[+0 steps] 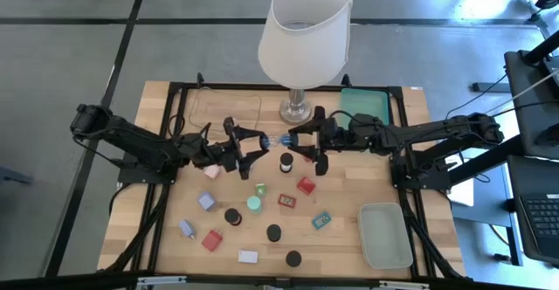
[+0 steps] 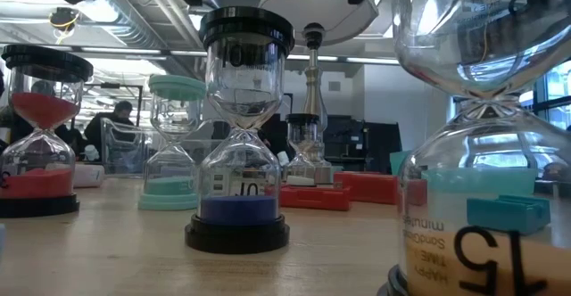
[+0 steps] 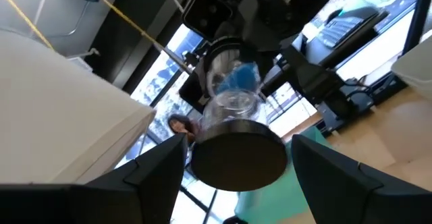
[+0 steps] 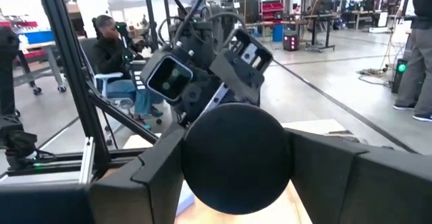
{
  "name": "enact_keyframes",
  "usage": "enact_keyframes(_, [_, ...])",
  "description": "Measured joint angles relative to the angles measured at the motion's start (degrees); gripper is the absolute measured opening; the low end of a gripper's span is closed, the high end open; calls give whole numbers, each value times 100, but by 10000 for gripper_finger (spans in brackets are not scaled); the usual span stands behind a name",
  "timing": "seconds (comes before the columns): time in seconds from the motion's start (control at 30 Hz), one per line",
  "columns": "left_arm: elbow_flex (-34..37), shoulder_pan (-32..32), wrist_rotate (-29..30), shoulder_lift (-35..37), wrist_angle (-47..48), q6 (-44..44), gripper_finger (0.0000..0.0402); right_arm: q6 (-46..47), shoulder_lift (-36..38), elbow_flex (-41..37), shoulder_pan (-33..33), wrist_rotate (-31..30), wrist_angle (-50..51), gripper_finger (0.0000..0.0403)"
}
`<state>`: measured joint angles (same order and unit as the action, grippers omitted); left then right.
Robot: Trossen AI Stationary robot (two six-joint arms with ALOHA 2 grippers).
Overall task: Pick & Place Office items
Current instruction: Put the blue hourglass into the transparent bin
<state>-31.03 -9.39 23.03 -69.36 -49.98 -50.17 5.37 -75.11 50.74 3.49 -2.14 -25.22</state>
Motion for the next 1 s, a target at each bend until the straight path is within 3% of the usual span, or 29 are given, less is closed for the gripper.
enact_keyframes(0.5, [0, 55, -38, 0, -212, 6, 212, -25, 2, 0, 0, 10, -113, 223])
enact_keyframes(1.0, [0, 55, -161, 2, -245, 84, 211, -24, 6, 0, 0, 14, -109, 232])
